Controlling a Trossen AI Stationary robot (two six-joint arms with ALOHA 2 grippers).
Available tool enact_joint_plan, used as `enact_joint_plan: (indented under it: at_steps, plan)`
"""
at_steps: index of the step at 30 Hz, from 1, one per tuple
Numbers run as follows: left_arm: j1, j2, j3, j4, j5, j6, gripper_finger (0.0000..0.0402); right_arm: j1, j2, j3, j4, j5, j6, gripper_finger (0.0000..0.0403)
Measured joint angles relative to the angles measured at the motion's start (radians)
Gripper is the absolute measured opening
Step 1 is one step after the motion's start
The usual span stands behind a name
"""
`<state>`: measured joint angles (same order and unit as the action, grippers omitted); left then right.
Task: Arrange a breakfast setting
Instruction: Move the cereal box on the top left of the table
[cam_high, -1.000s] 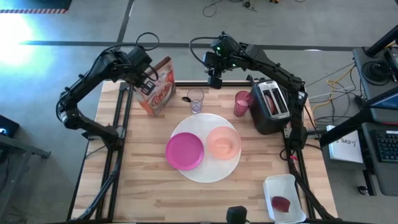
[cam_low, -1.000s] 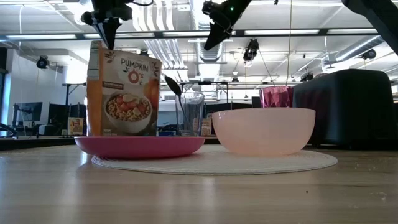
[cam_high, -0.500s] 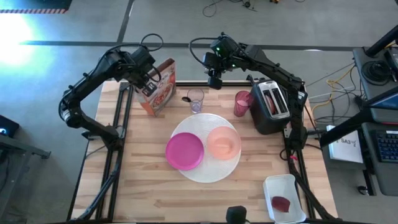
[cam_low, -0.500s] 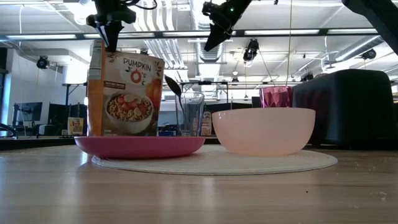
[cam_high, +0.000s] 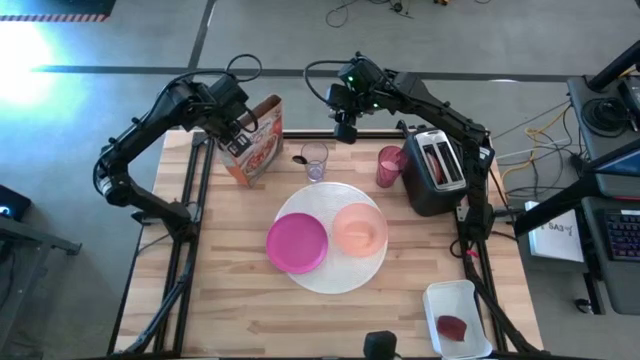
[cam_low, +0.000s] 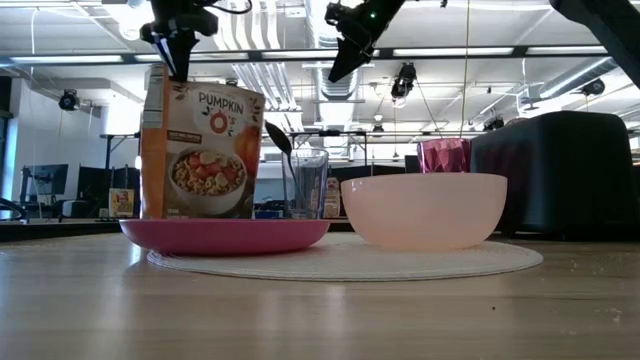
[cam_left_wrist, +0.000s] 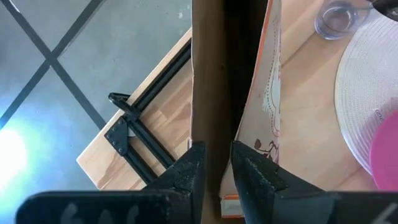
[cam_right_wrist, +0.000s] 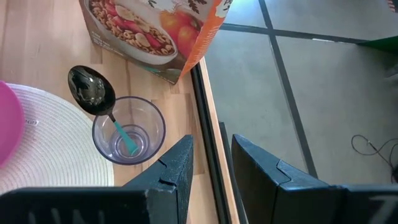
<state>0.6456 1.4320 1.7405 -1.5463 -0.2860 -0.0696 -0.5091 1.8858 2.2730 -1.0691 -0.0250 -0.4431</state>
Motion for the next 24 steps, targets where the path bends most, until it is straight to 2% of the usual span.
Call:
enact_joint_plan:
  at_steps: [8, 13, 24]
  plan:
    - [0.0, -0.033, 0.0, 0.0, 0.005, 0.015, 0.0064, 0.0, 0.0, 0.0, 0.0, 0.0, 0.0, 0.01]
    - [0.0, -0.057, 0.0, 0.006, 0.054, 0.014, 0.0064, 0.0, 0.0, 0.0, 0.0, 0.0, 0.0, 0.01]
    - [-0.001, -0.054, 0.0, 0.038, 0.069, 0.028, 0.0064, 0.0, 0.0, -0.002, 0.0, 0.0, -0.001, 0.01]
